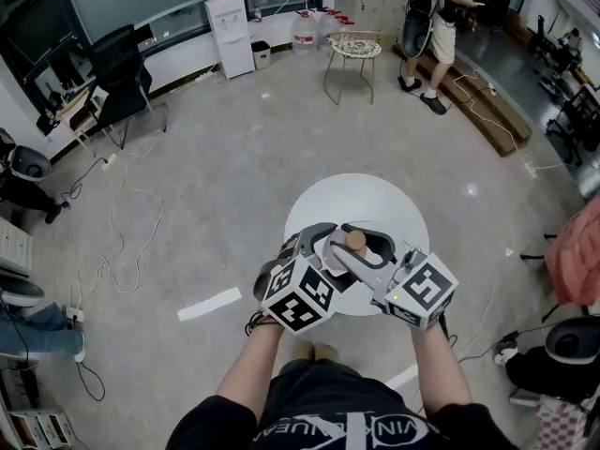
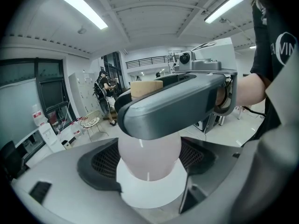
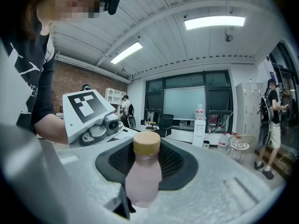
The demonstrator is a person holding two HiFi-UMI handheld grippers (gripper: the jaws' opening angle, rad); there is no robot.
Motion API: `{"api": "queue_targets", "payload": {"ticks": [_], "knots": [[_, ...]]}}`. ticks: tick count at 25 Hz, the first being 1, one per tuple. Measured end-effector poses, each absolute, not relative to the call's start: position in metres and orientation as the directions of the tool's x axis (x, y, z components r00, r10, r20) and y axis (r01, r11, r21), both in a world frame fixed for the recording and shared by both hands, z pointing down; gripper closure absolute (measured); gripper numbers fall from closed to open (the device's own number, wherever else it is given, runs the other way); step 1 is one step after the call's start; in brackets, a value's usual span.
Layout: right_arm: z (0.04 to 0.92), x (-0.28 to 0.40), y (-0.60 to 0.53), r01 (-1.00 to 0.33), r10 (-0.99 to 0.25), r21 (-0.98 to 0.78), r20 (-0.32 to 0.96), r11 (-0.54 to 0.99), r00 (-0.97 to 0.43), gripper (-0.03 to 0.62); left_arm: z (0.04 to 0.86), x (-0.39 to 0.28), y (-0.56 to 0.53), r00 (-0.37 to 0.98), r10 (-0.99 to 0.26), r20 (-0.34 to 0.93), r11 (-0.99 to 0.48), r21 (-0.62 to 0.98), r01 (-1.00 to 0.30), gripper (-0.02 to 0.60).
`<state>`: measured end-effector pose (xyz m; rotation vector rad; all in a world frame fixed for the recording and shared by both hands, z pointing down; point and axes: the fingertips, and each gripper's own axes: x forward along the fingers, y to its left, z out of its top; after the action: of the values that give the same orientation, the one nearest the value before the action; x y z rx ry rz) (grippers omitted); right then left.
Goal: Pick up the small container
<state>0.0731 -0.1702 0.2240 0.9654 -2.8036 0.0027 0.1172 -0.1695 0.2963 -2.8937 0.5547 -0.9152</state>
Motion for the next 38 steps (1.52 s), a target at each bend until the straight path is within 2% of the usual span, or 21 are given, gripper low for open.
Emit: {"api": "queue_targets", "payload": {"ticks": [38], "knots": [[0.214,0.075,-0.16,-0.602,-0.602,0.055,0.155,0.797,-0.783,0.468,0.286,0.119,-0.16,0.752,-0.369,0.546,-0.927,-0.159,-0.339,0.222]]}}
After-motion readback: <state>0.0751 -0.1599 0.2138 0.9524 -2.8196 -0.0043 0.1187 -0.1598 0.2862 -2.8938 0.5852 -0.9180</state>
